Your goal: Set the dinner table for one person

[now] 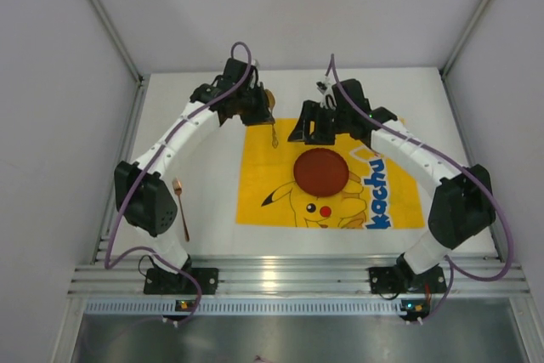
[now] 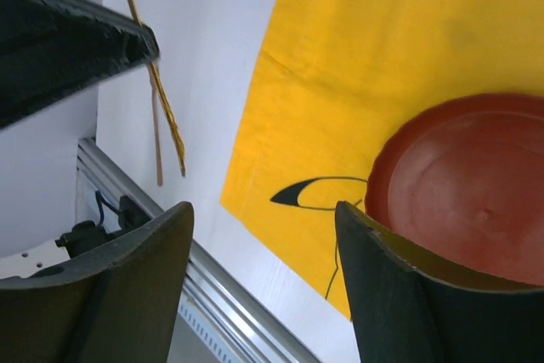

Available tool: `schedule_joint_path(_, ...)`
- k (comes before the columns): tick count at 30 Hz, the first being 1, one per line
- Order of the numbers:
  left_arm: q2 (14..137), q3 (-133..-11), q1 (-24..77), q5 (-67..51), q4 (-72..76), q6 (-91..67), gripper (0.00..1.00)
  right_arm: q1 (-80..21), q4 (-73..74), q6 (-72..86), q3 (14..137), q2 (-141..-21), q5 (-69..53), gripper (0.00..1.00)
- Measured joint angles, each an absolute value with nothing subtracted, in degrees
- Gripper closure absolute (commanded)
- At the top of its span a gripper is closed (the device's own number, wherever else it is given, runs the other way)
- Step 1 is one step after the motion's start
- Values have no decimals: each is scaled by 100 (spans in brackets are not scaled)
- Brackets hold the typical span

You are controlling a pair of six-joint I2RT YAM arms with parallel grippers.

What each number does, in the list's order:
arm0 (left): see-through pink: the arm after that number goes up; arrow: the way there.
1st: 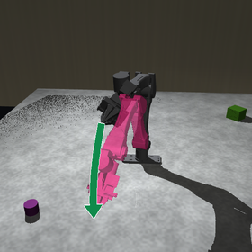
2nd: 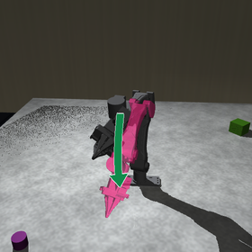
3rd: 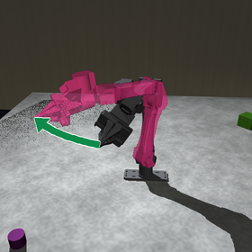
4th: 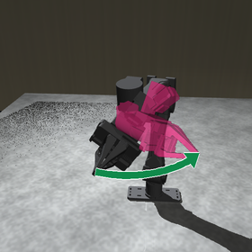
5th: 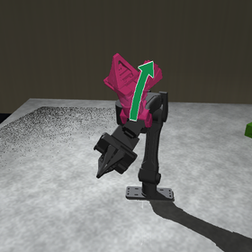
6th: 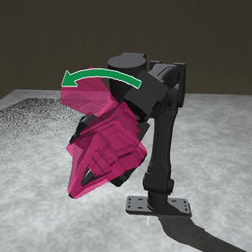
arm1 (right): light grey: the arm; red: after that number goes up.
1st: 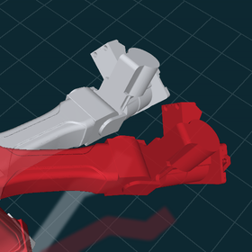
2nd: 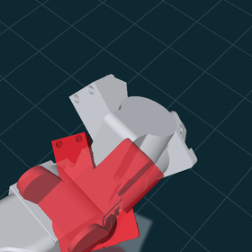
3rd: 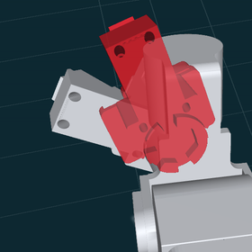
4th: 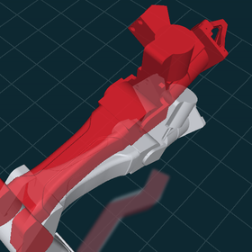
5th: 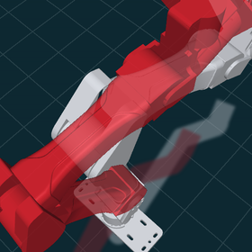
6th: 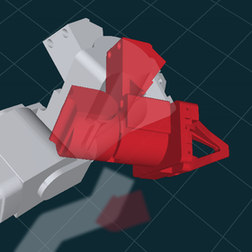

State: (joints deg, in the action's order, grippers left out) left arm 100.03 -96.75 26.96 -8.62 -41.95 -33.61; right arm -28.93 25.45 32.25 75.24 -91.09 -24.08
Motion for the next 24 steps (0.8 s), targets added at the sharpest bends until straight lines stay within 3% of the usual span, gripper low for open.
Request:
schedule_joint_path(11,10003,-9686,3061,-1229,-4283,-3741,100,-3006,2233,3468,7782,-9194,-2368,39)
schedule_joint_path(14,10003,-9686,3109,-1264,-4252,-3785,100,-3127,2233,3500,7822,-9271,-2364,49)
schedule_joint_path(17,10003,-9686,3118,-1271,-4233,-3815,100,-3260,2220,3516,7846,-9345,-2344,65)
schedule_joint_path(18,10003,-9686,3118,-1273,-4217,-3830,100,-3304,2213,3516,7846,-9365,-2331,80)
schedule_joint_path(21,9996,-9684,3118,-1306,-4147,-3874,100,-3391,2226,3533,7843,-9393,-2265,100)
schedule_joint_path(24,9946,-9592,3118,-1328,-4016,-3892,99,-3413,2228,3511,7841,-9391,-2161,100)
